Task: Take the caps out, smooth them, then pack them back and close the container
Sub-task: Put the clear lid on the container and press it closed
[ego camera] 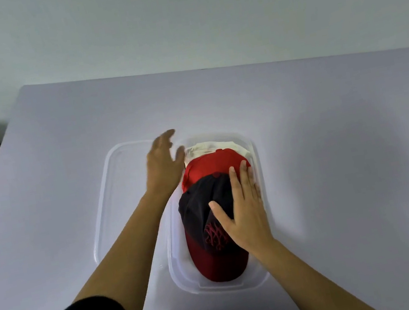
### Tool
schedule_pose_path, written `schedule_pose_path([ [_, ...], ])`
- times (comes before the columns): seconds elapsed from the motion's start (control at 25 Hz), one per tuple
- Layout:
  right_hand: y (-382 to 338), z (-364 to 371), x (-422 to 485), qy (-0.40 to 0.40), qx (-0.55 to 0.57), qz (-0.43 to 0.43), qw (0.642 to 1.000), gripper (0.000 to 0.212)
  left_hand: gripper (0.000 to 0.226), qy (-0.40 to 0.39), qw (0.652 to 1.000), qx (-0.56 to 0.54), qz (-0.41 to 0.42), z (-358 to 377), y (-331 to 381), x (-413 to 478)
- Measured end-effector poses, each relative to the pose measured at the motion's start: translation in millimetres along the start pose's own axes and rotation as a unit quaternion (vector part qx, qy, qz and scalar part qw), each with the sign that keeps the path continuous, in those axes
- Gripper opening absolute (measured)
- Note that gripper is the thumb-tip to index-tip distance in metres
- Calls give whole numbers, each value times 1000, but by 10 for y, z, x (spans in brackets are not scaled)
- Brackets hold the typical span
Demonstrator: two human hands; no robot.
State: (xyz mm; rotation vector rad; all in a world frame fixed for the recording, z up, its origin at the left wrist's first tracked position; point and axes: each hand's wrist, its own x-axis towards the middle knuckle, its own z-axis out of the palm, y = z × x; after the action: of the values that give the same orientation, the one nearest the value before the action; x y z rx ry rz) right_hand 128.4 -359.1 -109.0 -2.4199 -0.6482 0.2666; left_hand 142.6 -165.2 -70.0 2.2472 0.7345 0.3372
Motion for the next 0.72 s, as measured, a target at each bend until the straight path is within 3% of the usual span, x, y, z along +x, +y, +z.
schedule_pose_path([
  [0.12, 176, -91, -268, 27, 41, 62, 997, 66, 39, 139, 984, 36, -104, -346, -535, -235],
  [0.24, 198, -124, -376, -22, 177, 202, 963, 59, 75, 46, 918, 141, -368, -582, -1218, -478],
  [0.32, 152, -159, -350, -44, 174, 231, 956, 58, 85, -28, 885, 160, -437, -592, -1403, -601],
  [0.48, 89, -225, -341, -46, 143, 244, 958, 62, 74, 1, 913, 111, -392, -654, -1445, -611],
  [0.6, 51, -247, -372, -40, 135, 243, 960, 62, 51, 33, 943, -63, -324, -1013, -1328, -618],
  [0.72, 49, -247, -366, -31, 142, 235, 961, 65, 58, 56, 958, -125, -250, -1493, -1140, -610],
])
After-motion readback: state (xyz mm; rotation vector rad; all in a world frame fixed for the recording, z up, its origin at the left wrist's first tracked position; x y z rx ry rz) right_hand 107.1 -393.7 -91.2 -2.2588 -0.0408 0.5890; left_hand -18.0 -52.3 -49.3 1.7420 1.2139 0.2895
